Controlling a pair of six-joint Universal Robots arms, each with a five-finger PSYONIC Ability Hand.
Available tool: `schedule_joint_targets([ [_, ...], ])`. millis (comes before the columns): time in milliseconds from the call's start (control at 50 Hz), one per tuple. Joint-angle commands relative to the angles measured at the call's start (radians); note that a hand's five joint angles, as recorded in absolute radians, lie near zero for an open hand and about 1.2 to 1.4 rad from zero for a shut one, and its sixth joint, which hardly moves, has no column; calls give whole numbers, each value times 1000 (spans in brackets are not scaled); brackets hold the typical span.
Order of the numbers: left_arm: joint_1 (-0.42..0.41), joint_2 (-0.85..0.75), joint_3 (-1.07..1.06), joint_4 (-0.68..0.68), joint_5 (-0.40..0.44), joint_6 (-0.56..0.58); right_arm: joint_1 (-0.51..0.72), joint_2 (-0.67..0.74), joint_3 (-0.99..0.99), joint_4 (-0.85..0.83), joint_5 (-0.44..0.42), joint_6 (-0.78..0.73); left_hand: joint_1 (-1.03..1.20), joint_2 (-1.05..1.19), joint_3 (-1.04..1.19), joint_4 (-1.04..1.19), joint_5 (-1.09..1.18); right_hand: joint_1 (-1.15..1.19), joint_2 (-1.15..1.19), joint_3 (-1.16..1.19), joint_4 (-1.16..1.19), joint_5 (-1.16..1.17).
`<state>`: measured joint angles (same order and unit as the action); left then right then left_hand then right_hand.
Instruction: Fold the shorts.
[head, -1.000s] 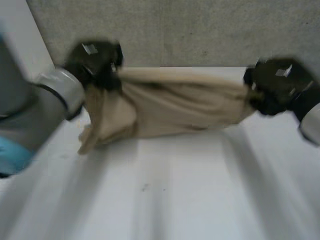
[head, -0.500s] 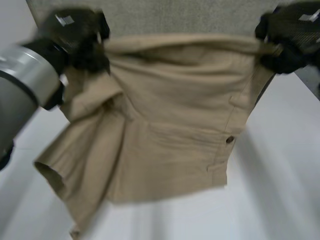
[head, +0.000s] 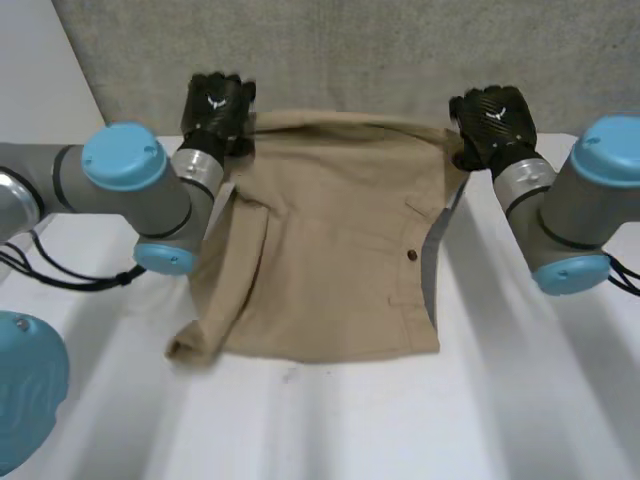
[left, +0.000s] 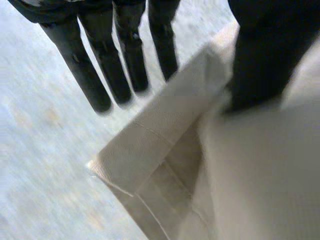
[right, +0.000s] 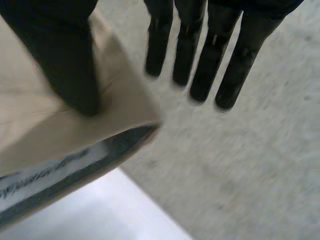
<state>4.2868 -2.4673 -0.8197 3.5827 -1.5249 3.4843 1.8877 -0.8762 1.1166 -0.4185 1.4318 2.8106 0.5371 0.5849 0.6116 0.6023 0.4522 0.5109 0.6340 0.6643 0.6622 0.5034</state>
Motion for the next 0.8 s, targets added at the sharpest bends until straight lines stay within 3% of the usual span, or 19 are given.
schedule_joint_targets([
  [20,2,-15,-45,111,3,50,36,13,9,-23,7,-95,-363,-410,-437,-428,-452,-336,-459,-490,-488,-503],
  [200,-7,148,-291,105,-9,74,37,-182,206,56,3,-94,-363,-410,-437,-428,-452,-336,-459,-490,-488,-503],
  [320,-15,347,-545,64,-9,79,47,-288,339,213,-1,-74,-359,-407,-433,-424,-448,-336,-459,-490,-488,-503],
  [440,-16,545,-778,-13,-9,75,70,-299,429,368,-23,-1,-318,-366,-392,-383,-408,-336,-459,-490,-488,-503],
  [500,-13,597,-852,-47,-9,67,71,-299,459,389,-48,16,-294,-342,-369,-360,-384,-215,-338,-368,-366,-382],
  [640,-1,662,-1006,-168,-9,61,70,-287,535,366,-128,26,-183,-231,-257,-248,-273,82,-41,-72,-70,-85],
  [800,57,663,-1066,-308,-8,10,70,-216,551,271,-146,23,-139,-186,-213,-204,-228,284,161,131,133,117],
])
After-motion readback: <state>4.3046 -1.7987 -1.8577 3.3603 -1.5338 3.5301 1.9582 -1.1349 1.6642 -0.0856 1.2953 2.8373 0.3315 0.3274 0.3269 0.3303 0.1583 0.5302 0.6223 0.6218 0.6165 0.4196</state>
